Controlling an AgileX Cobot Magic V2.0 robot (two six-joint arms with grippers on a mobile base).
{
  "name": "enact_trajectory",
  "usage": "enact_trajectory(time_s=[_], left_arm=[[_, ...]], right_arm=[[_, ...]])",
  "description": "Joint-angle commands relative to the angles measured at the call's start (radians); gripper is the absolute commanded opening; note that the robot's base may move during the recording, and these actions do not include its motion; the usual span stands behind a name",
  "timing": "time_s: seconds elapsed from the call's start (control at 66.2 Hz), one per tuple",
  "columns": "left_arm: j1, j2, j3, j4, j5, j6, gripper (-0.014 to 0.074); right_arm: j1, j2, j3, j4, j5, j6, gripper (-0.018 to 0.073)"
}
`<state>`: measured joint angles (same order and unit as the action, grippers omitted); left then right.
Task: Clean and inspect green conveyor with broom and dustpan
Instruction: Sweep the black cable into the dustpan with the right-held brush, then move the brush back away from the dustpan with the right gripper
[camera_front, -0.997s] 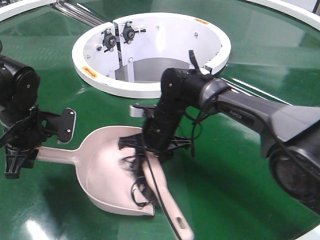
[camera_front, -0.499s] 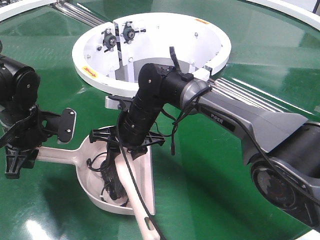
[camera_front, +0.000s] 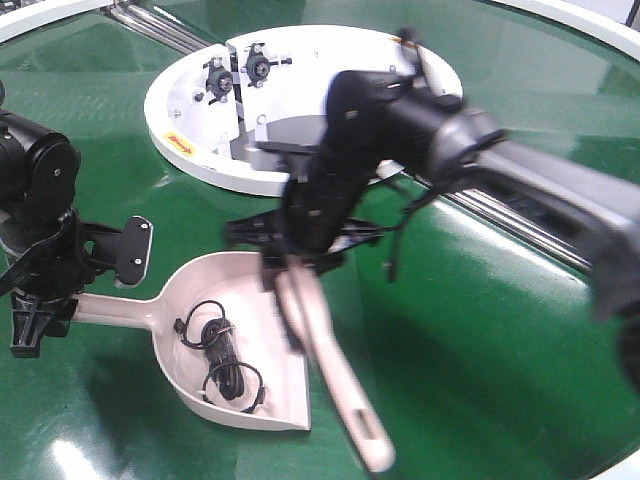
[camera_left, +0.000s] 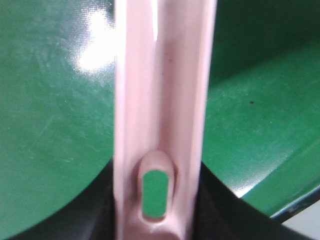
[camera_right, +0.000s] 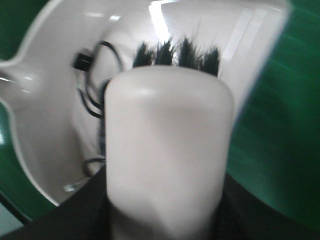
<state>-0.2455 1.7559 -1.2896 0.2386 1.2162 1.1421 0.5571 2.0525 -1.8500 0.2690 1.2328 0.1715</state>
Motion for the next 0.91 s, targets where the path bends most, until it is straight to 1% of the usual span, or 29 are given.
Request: enact_trajectory(time_s=[0.0, 0.106, 0.242, 0.393, 0.544, 0.665, 0.892], left_arm=[[-0.009, -0.037, -0.029, -0.012, -0.001, -0.004, -0.0023], [-0.009, -0.037, -0.029, -0.012, -0.001, -0.004, -0.0023], [-0.009, -0.037, -0.029, -0.012, -0.001, -0.004, -0.0023], [-0.009, -0.037, -0.029, -0.012, -0.001, -0.004, -0.0023], [-0.009, -0.037, -0.029, -0.012, -0.001, -0.004, -0.0023], [-0.009, -0.037, -0.029, -0.012, -0.001, -0.004, -0.0023], [-0.009, -0.037, -0.029, -0.012, -0.001, -0.004, -0.0023]], right_arm=[[-0.056, -0.128, 0.069, -0.028, 0.049, -0.028, -0.0003], [-0.106, -0.184, 0.138, -0.06, 0.049, -0.059, -0.0003], [-0.173, -0.231, 0.207, -0.068, 0.049, -0.103, -0.0003], [-0.226, -0.25, 0.266, -0.105, 0.049, -0.134, -0.0003], [-0.259, -0.247, 0.323, -0.145, 0.049, -0.154, -0.0003], [-0.284, -0.224, 0.346, -0.152, 0.049, -0.183, -0.0003], [-0.294, -0.148, 0.346, -0.168, 0.039, -0.185, -0.0003]])
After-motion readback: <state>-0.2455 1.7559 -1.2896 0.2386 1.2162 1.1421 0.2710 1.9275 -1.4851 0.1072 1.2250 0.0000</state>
